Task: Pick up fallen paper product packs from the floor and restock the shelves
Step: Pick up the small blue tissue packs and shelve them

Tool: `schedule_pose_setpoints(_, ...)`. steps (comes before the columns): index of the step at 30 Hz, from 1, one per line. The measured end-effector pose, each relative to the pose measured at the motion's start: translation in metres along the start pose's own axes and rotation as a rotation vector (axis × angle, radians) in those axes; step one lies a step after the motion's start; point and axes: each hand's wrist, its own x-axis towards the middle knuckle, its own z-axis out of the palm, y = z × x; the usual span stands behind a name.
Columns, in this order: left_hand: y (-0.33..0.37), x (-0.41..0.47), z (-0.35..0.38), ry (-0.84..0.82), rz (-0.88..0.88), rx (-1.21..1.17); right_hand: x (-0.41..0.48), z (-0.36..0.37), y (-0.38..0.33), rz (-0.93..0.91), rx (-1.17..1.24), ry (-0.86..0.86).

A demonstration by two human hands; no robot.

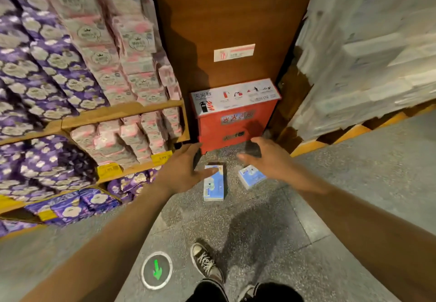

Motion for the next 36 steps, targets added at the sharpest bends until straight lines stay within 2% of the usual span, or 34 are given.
schedule_pose_setpoints(4,-0.047,0.082,0.031,-0.023,-0.032,-0.018,0.087,0.040,0.030,0.013,0.072,-0.001)
schedule_pose_setpoints(9,-0.110,0.176,0.102,0.011,-0.087,-0.077,0.198,0.126,0.080,0.059,0.088,-0.076)
schedule_pose_setpoints(20,-0.288,0.376,0.352,0.055,-0.204,-0.172,0.440,0.374,0.221,0.118,0.205,-0.151)
schedule_pose_setpoints(23,-0.332,0.409,0.431,0.019,-0.264,-0.209,0.481,0.450,0.255,0.144,0.223,-0.171)
schedule_pose_setpoints(27,-0.374,0.440,0.516,-0.107,-0.317,-0.138,0.525,0.527,0.290,0.083,0.082,-0.199)
schedule_pose_setpoints(31,-0.409,0.465,0.565,-0.107,-0.425,-0.114,0.556,0.583,0.317,0.054,0.116,-0.187)
schedule_pose_setpoints(36,-0.440,0.483,0.597,-0.057,-0.570,-0.296,0.580,0.635,0.332,0.136,0.248,-0.195)
